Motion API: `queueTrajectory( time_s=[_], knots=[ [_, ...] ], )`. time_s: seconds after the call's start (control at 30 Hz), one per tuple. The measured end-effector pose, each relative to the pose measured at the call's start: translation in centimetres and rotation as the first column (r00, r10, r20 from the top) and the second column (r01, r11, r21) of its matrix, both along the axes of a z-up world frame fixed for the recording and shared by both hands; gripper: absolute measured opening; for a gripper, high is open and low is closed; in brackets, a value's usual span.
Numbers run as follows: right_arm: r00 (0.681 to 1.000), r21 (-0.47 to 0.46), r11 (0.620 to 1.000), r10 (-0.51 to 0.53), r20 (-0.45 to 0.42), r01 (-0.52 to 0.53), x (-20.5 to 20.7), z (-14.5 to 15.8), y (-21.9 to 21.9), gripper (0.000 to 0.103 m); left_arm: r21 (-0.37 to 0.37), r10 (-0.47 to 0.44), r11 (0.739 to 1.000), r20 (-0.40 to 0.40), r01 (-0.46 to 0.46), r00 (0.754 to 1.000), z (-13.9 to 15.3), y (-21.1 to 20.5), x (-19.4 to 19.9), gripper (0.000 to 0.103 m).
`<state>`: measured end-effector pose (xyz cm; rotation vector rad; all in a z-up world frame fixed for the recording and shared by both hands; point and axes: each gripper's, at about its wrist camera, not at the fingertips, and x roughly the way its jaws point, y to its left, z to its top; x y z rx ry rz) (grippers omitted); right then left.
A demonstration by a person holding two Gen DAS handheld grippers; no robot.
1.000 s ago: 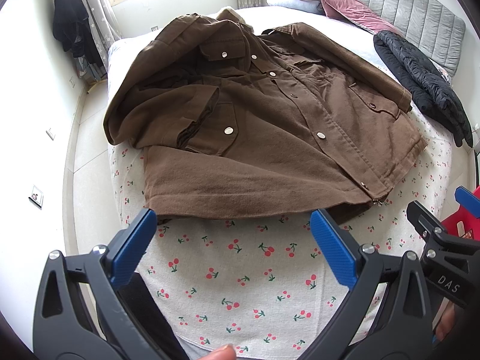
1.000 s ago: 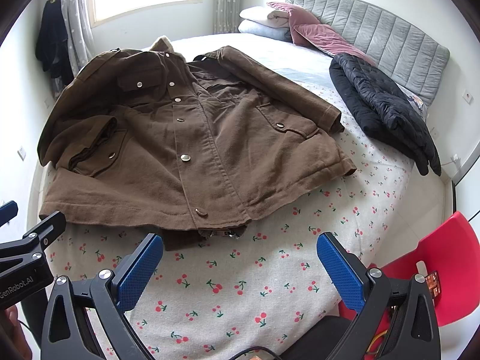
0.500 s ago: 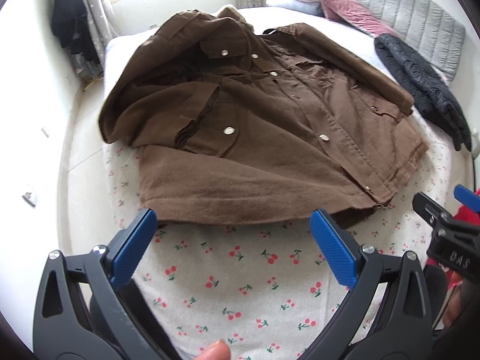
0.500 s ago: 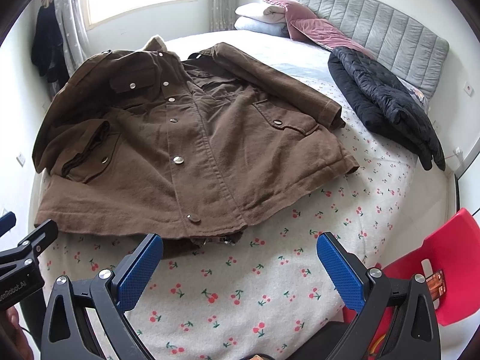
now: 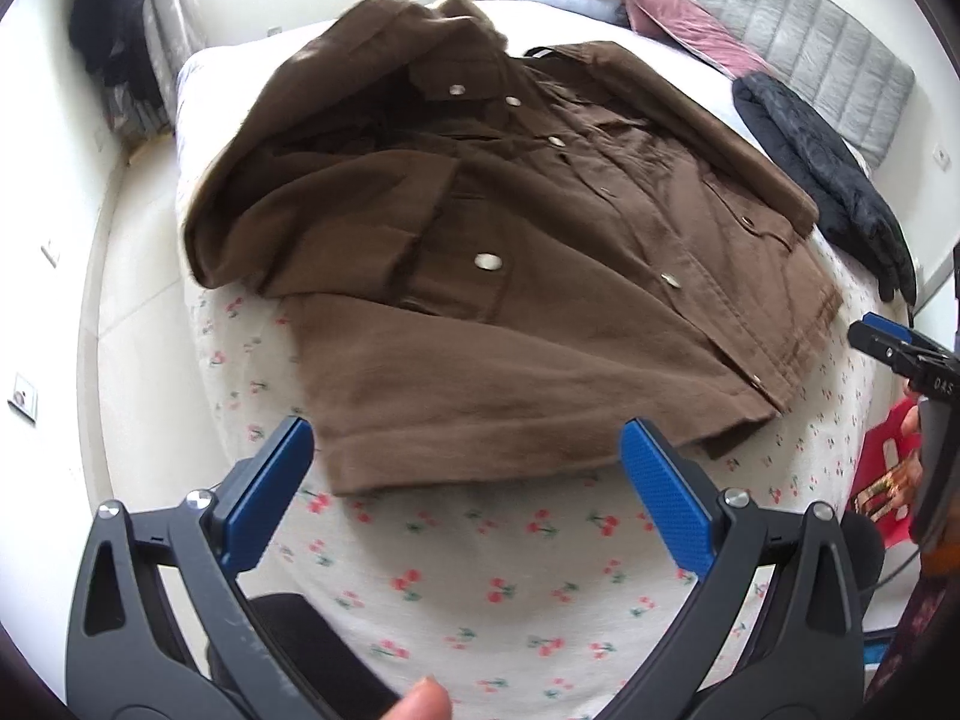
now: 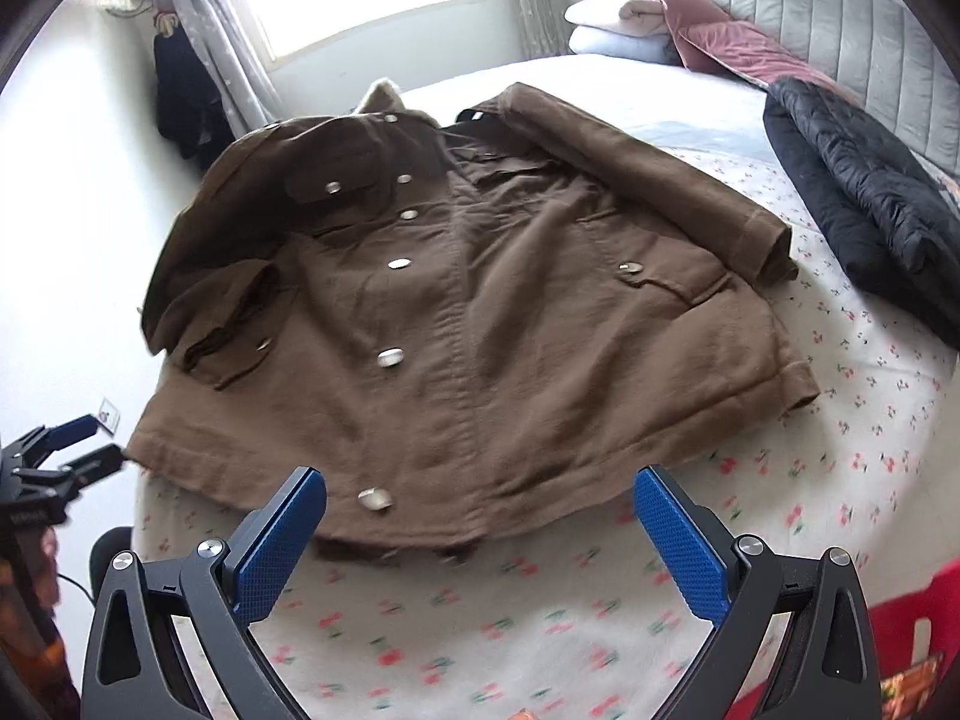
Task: Fold large clothes
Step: 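Grasp the brown jacket hem with the right gripper while the left gripper grasps it too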
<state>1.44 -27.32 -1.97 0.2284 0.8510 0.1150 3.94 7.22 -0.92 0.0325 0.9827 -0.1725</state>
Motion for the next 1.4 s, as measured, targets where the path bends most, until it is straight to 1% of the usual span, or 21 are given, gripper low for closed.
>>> queueTrajectory(
  time_s=[0.07,0.17,0.23,0.3,0.4,0.5,0.57,0.7,0.77,0.87,0.93,1.0,1.03,1.07,1.1,1.13,1.17,1.2,1.23,1.33,1.4],
  knots=[
    [1.000,0.025,1.000,-0.008,-0.017,0.009,1.5,-0.5,-1.7,0.103,-0.021,0.013,1.000,-0.001,-0.013,1.000,0.0,1.3,0.7,0.102],
    [0.992,0.027,1.000,0.005,-0.128,-0.002,3.4,-2.1,-4.3,0.103,-0.049,0.024,0.998,-0.014,-0.024,1.000,-0.2,2.8,2.3,0.102],
    [0.985,-0.016,1.000,-0.009,-0.170,0.006,5.0,-2.7,-6.1,0.103,-0.069,0.033,0.997,-0.026,-0.035,0.999,-0.5,3.7,3.5,0.102],
    [0.983,-0.045,0.998,-0.045,-0.175,0.038,5.9,-3.0,-8.1,0.103,-0.089,0.049,0.995,-0.045,-0.053,0.998,-1.1,4.6,5.0,0.102],
    [0.982,-0.038,0.997,-0.067,-0.176,0.062,7.4,-3.3,-11.1,0.103,-0.149,0.053,0.987,-0.076,-0.064,0.996,-1.9,6.0,7.1,0.102],
    [0.982,-0.130,0.986,-0.119,-0.145,0.100,8.7,-3.7,-13.7,0.103,-0.222,0.005,0.975,-0.108,-0.029,0.994,-2.7,7.1,9.7,0.102],
    [0.978,-0.155,0.983,-0.126,-0.164,0.101,9.7,-4.5,-14.9,0.103,-0.255,-0.015,0.967,-0.123,-0.017,0.992,-3.2,7.6,10.7,0.102],
    [0.955,-0.102,0.990,-0.126,-0.269,0.102,11.7,-7.8,-17.1,0.103,-0.350,-0.071,0.937,-0.209,-0.007,0.975,-5.3,7.7,11.7,0.102],
    [0.947,-0.085,0.992,-0.120,-0.299,0.099,12.5,-9.5,-17.5,0.103,-0.374,-0.088,0.927,-0.256,-0.015,0.963,-6.7,7.6,11.9,0.101],
    [0.953,-0.081,0.990,-0.132,-0.273,0.114,13.0,-10.1,-17.4,0.103,-0.393,-0.092,0.919,-0.293,-0.032,0.952,-8.2,7.4,12.0,0.097],
    [0.954,-0.081,0.989,-0.139,-0.265,0.122,13.0,-9.9,-17.1,0.103,-0.401,-0.100,0.916,-0.286,-0.024,0.953,-8.2,6.8,12.0,0.097],
    [0.960,-0.054,0.992,-0.126,-0.249,0.116,12.9,-9.5,-16.9,0.095,-0.395,-0.120,0.919,-0.275,0.002,0.954,-8.1,6.0,12.3,0.091],
    [0.966,-0.019,0.995,-0.104,-0.238,0.103,12.8,-9.2,-16.8,0.078,-0.380,-0.129,0.925,-0.272,0.017,0.953,-8.1,5.3,12.7,0.088],
    [0.969,0.036,0.995,-0.079,-0.234,0.089,12.5,-8.9,-16.7,0.053,-0.359,-0.138,0.933,-0.274,0.032,0.952,-8.1,4.5,13.1,0.084],
    [0.969,0.046,0.994,-0.084,-0.232,0.098,12.4,-8.6,-16.6,0.045,-0.345,-0.146,0.938,-0.277,0.043,0.950,-8.1,4.2,13.7,0.080],
    [0.970,0.042,0.994,-0.093,-0.227,0.106,11.9,-8.2,-16.5,0.023,-0.318,-0.150,0.946,-0.275,0.058,0.950,-8.1,3.7,14.1,0.068],
    [0.969,0.040,0.992,-0.105,-0.222,0.117,11.5,-7.7,-16.6,0.012,-0.276,-0.150,0.958,-0.268,0.074,0.951,-7.9,2.9,14.3,0.054],
    [0.971,0.058,0.990,-0.118,-0.208,0.132,10.7,-7.1,-16.9,0.010,-0.242,-0.150,0.966,-0.254,0.088,0.955,-7.7,2.3,14.5,0.045],
    [0.974,0.081,0.987,-0.121,-0.192,0.139,9.8,-6.6,-17.1,0.008,-0.223,-0.147,0.971,-0.245,0.092,0.958,-7.5,2.2,14.7,0.029],
    [0.978,0.074,0.987,-0.131,-0.161,0.144,6.8,-4.7,-17.4,0.004,-0.211,-0.127,0.974,-0.227,0.078,0.966,-6.3,2.2,15.1,0.018],
    [0.978,0.057,0.987,-0.140,-0.154,0.150,5.0,-3.6,-17.5,0.003,-0.222,-0.127,0.971,-0.195,0.083,0.973,-5.0,2.3,15.0,0.016]
  ],
)
